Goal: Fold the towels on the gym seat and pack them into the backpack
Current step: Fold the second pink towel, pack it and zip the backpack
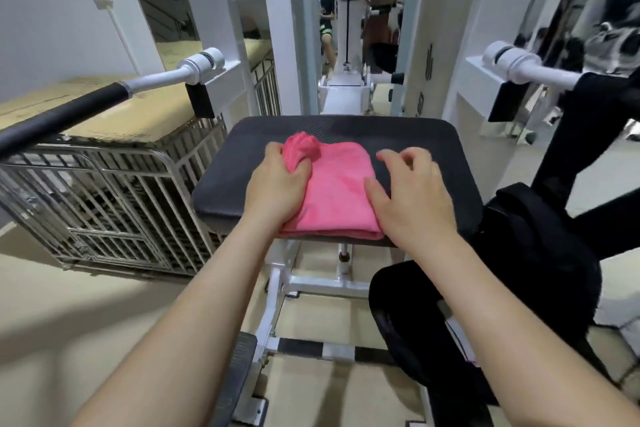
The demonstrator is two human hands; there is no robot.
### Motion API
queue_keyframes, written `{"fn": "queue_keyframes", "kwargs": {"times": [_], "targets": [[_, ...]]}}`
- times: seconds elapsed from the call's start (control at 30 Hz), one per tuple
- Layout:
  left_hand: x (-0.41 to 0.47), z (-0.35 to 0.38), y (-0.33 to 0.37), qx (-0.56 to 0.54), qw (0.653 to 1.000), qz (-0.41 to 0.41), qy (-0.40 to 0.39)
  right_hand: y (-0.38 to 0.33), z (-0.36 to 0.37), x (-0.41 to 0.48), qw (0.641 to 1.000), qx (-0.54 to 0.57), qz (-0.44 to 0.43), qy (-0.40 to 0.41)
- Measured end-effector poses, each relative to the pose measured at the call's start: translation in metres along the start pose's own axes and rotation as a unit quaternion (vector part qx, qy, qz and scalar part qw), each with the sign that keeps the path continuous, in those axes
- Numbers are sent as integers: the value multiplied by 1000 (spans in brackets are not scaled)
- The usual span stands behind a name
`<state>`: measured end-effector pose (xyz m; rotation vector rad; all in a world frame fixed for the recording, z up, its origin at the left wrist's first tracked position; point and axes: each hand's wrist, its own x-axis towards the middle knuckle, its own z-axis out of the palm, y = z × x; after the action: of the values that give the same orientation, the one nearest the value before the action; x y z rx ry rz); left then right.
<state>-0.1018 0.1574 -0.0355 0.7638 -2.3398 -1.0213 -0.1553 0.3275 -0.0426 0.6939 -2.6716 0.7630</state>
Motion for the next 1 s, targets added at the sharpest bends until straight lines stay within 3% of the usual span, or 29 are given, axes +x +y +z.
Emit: {"fn": "queue_keyframes", "kwargs": {"times": [0.1,0.13,0.2,0.27,0.4,0.5,0.63,0.7,0.77,0.9,1.0], "targets": [[7,-4,-4,-51,998,-33,-29,4,9,-17,985,-53,-50,-155],[6,-5,-4,-93,994,-38,-39,5,10,-22,981,-60,-61,-174],[-1,-8,-1,-192,978,-50,-63,5,12,-33,983,-72,-99,-135],[-13,-11,6,-286,951,-58,-104,-2,13,-48,986,-80,-141,-46],[-52,-5,15,-390,892,-15,-229,-15,15,-87,985,6,-166,52],[-82,7,17,-422,851,15,-311,-9,-5,-120,986,144,-42,75],[-111,31,12,-408,804,6,-432,26,-35,-150,926,318,187,82],[-121,52,3,-374,812,-14,-447,54,-39,-160,903,302,298,60],[-128,84,-12,-290,848,-27,-444,82,-35,-169,893,260,367,26],[-129,162,-61,-117,911,-49,-393,136,-21,-175,912,163,376,-20],[-120,214,-95,-7,937,-56,-346,171,-15,-168,926,100,357,-71]]}}
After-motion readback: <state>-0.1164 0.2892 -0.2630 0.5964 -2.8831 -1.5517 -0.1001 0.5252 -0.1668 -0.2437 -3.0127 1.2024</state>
